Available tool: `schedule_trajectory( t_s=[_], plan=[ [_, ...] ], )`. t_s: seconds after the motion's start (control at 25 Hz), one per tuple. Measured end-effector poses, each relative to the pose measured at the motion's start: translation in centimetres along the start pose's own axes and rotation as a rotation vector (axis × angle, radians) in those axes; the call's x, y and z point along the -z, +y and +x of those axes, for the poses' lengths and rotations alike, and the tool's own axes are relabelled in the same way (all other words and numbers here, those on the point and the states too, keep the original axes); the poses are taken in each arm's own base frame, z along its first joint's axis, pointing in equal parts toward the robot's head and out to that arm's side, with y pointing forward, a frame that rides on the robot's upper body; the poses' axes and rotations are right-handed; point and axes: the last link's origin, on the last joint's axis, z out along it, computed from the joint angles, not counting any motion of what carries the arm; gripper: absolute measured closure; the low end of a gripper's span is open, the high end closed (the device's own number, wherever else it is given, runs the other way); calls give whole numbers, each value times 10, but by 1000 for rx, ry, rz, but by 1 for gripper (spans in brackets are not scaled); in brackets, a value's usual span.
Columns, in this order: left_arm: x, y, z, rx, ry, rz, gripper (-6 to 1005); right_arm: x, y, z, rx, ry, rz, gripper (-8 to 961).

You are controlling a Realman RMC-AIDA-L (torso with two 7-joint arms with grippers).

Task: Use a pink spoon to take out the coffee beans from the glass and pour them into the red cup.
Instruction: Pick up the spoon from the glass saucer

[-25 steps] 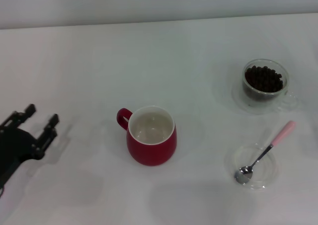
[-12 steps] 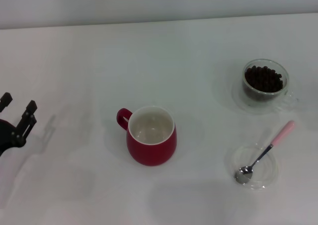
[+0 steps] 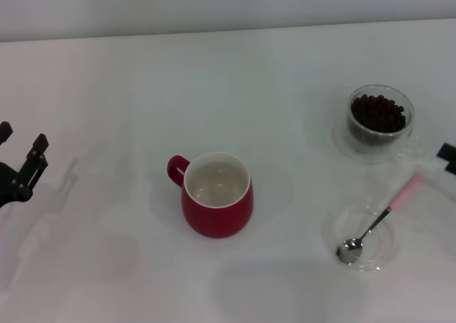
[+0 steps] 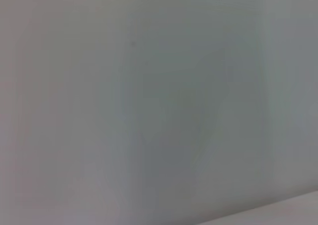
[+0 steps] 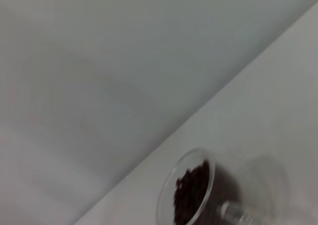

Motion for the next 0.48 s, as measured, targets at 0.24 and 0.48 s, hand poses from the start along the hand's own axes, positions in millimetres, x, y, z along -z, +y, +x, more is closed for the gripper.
schedule_trajectory(
  t_s=[0.24, 0.48],
  plan=[
    [0, 0, 2, -5, 11, -4, 422, -15, 5, 15, -15, 45, -24, 313],
    [1, -1, 1, -3, 8, 0, 422, -20, 3, 20, -13, 59, -7, 316]
  ],
)
